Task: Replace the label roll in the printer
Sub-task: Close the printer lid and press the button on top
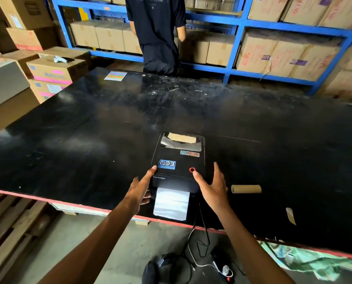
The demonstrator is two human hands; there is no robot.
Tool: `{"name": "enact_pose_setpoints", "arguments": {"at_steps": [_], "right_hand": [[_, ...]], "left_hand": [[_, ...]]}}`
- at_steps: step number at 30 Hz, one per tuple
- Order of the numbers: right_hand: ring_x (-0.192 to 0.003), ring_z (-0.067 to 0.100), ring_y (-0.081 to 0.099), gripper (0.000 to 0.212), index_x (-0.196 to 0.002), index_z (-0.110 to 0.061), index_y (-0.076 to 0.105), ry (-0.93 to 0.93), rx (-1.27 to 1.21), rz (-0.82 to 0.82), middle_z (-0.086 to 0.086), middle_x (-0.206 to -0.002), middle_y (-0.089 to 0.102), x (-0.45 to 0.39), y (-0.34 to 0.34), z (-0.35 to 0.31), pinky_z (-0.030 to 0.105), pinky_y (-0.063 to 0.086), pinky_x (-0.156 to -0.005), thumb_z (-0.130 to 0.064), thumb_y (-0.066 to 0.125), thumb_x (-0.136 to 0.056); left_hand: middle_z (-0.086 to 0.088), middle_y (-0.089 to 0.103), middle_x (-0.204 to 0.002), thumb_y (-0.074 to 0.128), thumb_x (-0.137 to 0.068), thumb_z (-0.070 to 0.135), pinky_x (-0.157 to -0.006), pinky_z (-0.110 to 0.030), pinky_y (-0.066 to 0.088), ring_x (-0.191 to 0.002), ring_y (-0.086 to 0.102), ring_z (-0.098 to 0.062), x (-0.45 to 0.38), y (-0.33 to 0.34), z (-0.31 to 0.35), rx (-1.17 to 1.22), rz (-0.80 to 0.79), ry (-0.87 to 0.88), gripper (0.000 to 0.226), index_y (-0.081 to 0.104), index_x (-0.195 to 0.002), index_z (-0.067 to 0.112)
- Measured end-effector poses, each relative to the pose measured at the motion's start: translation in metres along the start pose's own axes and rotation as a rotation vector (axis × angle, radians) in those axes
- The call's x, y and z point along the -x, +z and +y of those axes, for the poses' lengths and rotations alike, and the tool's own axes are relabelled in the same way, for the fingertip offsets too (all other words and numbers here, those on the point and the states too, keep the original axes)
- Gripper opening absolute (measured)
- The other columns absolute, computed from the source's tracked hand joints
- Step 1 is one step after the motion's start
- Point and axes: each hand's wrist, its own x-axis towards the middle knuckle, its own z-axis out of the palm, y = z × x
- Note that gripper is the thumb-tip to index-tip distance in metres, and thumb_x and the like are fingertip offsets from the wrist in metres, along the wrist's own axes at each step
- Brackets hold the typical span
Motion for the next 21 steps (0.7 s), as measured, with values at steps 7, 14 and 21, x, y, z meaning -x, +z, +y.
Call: {"name": "enact_pose_setpoints", "arguments": {"at_steps": [7,14,21], "right_hand": [[-0.113,0.009,0.045,0.053,-0.131,-0.024,0.053,0.206,-0.344,-0.225,-0.008,-0.124,0.055,0.012,0.003,0.002,0.027,0.030,-0.094,-0.051,0.057,-0.085],[-0.090,0.012,0.051,0.038,-0.100,-0.027,0.061,0.280,-0.355,-0.253,-0.016,-0.082,0.052,0.011,0.005,0.003,0.031,0.044,-0.087,-0.059,0.057,-0.081],[-0.085,0.000,0.050,0.012,-0.082,-0.038,0.056,0.257,-0.431,-0.233,-0.020,-0.092,0.053,0.006,0.011,0.011,0.046,0.039,-0.108,-0.049,0.059,-0.084]], "left_hand": [[-0.013,0.062,-0.120,0.059,-0.068,0.073,-0.094,-0.047,0.049,-0.103,0.061,-0.032,0.000,0.000,-0.002,-0.050,0.035,-0.008,0.083,0.050,-0.122,0.011],[-0.011,0.064,-0.113,0.055,-0.078,0.066,-0.095,-0.044,0.047,-0.104,0.061,-0.030,-0.005,0.002,-0.006,-0.041,0.012,-0.006,0.061,0.056,-0.109,0.013],[-0.012,0.065,-0.114,0.055,-0.080,0.064,-0.096,-0.043,0.046,-0.106,0.061,-0.031,-0.008,0.003,-0.009,-0.035,0.020,0.015,0.060,0.059,-0.109,0.012]]}}
